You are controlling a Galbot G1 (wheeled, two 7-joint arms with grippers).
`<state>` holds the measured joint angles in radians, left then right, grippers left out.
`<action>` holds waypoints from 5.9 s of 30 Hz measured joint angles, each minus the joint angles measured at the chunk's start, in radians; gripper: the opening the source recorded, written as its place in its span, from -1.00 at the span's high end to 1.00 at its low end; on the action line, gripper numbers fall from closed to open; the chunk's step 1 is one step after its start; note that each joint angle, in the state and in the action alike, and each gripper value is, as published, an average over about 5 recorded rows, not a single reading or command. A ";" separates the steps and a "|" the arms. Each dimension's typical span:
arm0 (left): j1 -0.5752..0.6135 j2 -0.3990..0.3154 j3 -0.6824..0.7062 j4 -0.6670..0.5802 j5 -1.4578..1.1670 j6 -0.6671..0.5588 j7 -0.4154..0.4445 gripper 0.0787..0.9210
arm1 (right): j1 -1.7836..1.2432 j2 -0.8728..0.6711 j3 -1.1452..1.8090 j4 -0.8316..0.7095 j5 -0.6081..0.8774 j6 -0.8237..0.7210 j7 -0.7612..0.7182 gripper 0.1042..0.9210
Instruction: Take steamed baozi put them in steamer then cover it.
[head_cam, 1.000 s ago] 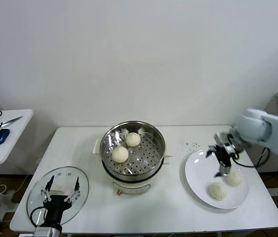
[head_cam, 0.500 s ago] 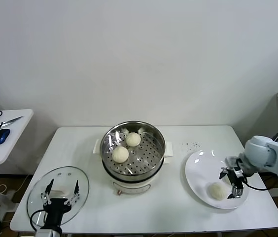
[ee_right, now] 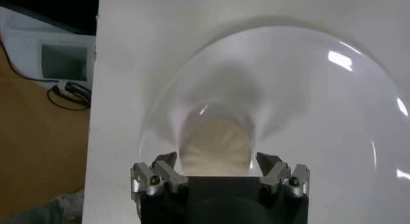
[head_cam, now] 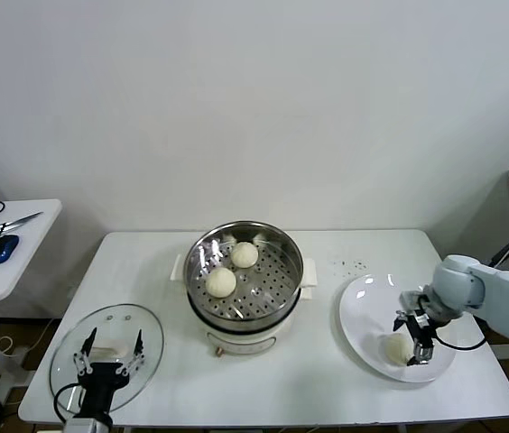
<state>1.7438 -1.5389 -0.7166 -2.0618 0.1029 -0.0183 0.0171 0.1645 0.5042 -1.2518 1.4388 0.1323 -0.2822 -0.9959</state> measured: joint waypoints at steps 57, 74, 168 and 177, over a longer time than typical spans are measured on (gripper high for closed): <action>-0.025 0.007 0.018 -0.005 -0.004 0.034 0.003 -0.77 | 0.649 0.657 -0.167 -0.114 -0.093 0.645 -0.177 -0.43; -0.015 0.033 0.008 0.011 -0.027 0.025 0.005 -0.77 | 0.498 0.858 -0.183 -0.099 -0.177 0.689 -0.187 -0.43; 0.017 0.025 0.004 -0.002 0.023 0.022 0.004 -0.77 | -0.150 0.008 0.293 -0.287 -0.116 0.148 -0.082 -0.76; 0.016 0.024 0.009 0.003 0.027 0.020 0.004 -0.77 | -0.169 0.043 0.313 -0.341 -0.144 0.167 -0.086 -0.76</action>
<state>1.7600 -1.5146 -0.7077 -2.0590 0.1299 0.0021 0.0207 -0.0041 0.5469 -0.9391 1.0981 -0.0113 -0.1150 -1.0820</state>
